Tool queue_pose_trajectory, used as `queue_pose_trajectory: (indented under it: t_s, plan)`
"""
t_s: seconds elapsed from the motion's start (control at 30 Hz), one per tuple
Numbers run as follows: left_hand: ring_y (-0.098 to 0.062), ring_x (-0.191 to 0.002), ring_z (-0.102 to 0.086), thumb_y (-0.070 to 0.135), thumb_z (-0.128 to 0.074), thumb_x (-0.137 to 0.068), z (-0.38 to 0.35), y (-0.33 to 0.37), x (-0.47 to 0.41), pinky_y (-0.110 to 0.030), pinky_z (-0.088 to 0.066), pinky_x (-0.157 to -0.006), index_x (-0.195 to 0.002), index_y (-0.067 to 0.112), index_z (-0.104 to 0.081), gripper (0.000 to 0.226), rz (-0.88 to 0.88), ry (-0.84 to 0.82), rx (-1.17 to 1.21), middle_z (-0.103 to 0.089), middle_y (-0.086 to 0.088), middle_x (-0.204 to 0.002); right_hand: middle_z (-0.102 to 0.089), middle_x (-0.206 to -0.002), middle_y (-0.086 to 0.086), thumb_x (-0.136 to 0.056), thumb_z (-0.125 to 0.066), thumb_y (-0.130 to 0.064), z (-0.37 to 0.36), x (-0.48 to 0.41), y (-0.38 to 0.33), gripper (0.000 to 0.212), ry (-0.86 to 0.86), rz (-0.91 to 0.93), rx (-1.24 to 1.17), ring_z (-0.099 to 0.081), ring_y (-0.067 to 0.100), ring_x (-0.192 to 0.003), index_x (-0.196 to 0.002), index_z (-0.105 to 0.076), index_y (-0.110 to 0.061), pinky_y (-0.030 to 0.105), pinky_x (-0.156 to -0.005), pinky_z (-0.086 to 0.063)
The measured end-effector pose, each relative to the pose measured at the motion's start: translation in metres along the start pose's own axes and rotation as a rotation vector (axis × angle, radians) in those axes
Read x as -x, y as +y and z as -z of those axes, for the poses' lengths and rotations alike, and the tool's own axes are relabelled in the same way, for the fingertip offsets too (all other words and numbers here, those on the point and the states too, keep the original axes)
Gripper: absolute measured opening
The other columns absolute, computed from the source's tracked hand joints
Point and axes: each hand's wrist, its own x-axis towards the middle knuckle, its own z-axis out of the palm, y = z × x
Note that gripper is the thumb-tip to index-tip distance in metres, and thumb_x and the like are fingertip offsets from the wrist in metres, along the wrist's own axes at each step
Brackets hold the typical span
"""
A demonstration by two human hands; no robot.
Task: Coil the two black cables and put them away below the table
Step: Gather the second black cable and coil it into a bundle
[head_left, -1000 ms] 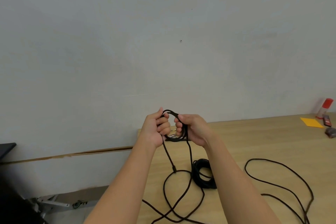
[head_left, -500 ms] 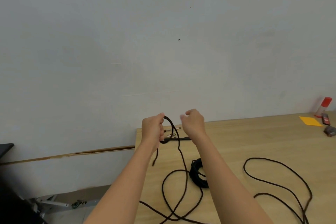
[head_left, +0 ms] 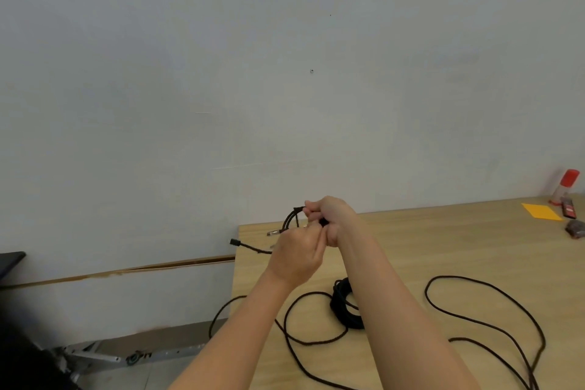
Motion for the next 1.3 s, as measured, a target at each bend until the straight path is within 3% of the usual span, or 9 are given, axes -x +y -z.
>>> queue_pose_trajectory:
  t_s: [0.13, 0.27, 0.33, 0.43, 0.57, 0.77, 0.9, 1.03, 1.3]
  plan:
    - [-0.009, -0.057, -0.052, 0.021, -0.051, -0.087, 0.01, 0.01, -0.001, -0.02, -0.04, -0.055, -0.09, 0.024, -0.052, 0.004, 0.297, -0.007, 0.416, -0.061, 0.0, -0.065, -0.041, -0.058, 0.005, -0.095, -0.045, -0.007, -0.002, 0.003, 0.002, 0.029, 0.172, 0.27, 0.291, -0.033, 0.016, -0.045, -0.066, -0.051, -0.004, 0.024, -0.043, -0.03]
    - [-0.005, -0.104, -0.051, 0.011, -0.054, -0.088, 0.023, 0.005, -0.017, -0.011, -0.036, -0.081, -0.106, 0.018, -0.045, 0.021, 0.737, 0.433, 0.601, -0.051, 0.0, -0.108, -0.044, -0.053, 0.002, -0.096, -0.05, -0.016, 0.005, 0.02, 0.001, 0.029, 0.043, 0.433, 0.938, -0.036, 0.015, -0.044, -0.07, -0.054, -0.003, 0.023, -0.042, -0.031]
    - [-0.011, -0.126, -0.04, 0.031, -0.048, -0.091, 0.028, -0.016, -0.021, -0.019, -0.027, -0.096, -0.112, 0.013, -0.058, 0.03, 0.846, 0.145, 0.72, -0.049, -0.002, -0.126, -0.04, -0.041, -0.006, -0.096, -0.053, -0.017, 0.007, 0.03, 0.0, 0.033, -0.208, 0.378, 1.076, -0.028, 0.009, -0.037, -0.065, -0.055, -0.006, 0.019, -0.036, -0.024]
    - [-0.006, -0.101, -0.059, 0.057, -0.02, -0.095, 0.032, -0.022, -0.007, -0.026, -0.032, -0.1, -0.086, 0.006, -0.071, 0.072, 0.794, -0.272, 0.873, -0.068, -0.012, -0.098, -0.028, -0.042, -0.006, -0.094, -0.055, -0.015, 0.015, 0.032, -0.008, 0.039, -0.426, 0.307, 1.035, -0.018, 0.007, -0.037, -0.056, -0.053, -0.012, 0.017, -0.038, -0.014]
    - [-0.017, -0.055, -0.049, 0.052, -0.028, -0.088, 0.03, -0.021, 0.009, -0.029, -0.04, -0.066, -0.062, 0.003, -0.054, 0.061, 0.822, -0.201, 1.03, -0.048, -0.011, -0.054, -0.023, -0.046, -0.007, -0.097, -0.049, -0.015, 0.033, 0.02, -0.016, 0.034, -0.514, 0.319, 0.661, -0.016, 0.005, -0.036, -0.065, -0.044, -0.009, 0.013, -0.036, -0.011]
    - [-0.012, -0.046, -0.042, 0.025, -0.044, -0.098, 0.025, -0.043, 0.048, -0.031, -0.049, -0.06, -0.07, 0.007, -0.053, 0.034, 1.045, -0.251, 0.865, -0.046, 0.0, -0.052, -0.027, -0.048, -0.006, -0.1, -0.046, -0.021, 0.04, 0.006, -0.016, 0.032, -0.092, 0.555, 0.061, -0.02, 0.006, -0.037, -0.071, -0.046, -0.009, 0.018, -0.035, -0.016]
    - [-0.01, -0.043, -0.037, 0.026, -0.049, -0.097, 0.024, -0.047, 0.041, -0.022, -0.035, -0.041, -0.07, 0.01, -0.052, 0.031, 1.178, -0.24, 0.717, -0.042, 0.0, -0.059, -0.034, -0.057, 0.0, -0.1, -0.044, -0.026, 0.038, -0.004, -0.006, 0.032, 0.176, 0.62, 0.477, -0.031, 0.013, -0.049, -0.073, -0.05, -0.01, 0.027, -0.047, -0.033]
    - [-0.012, -0.05, -0.04, 0.026, -0.056, -0.092, 0.03, -0.058, 0.028, -0.022, -0.032, -0.049, -0.064, 0.013, -0.059, 0.031, 1.029, -0.344, 0.295, -0.051, 0.002, -0.058, -0.044, -0.063, 0.002, -0.1, -0.042, -0.028, 0.032, -0.005, -0.001, 0.034, 0.261, 0.703, 0.705, -0.041, 0.016, -0.057, -0.072, -0.052, -0.011, 0.034, -0.063, -0.039]
    - [-0.01, -0.058, -0.049, 0.021, -0.059, -0.091, 0.059, -0.086, 0.034, -0.023, -0.041, -0.059, -0.086, 0.013, -0.066, 0.012, 0.919, -0.494, 0.148, -0.061, 0.0, -0.067, -0.04, -0.057, 0.001, -0.099, -0.047, -0.026, 0.042, 0.014, -0.018, 0.035, 0.03, 0.639, 1.109, -0.031, 0.012, -0.044, -0.071, -0.055, -0.006, 0.017, -0.038, -0.027]
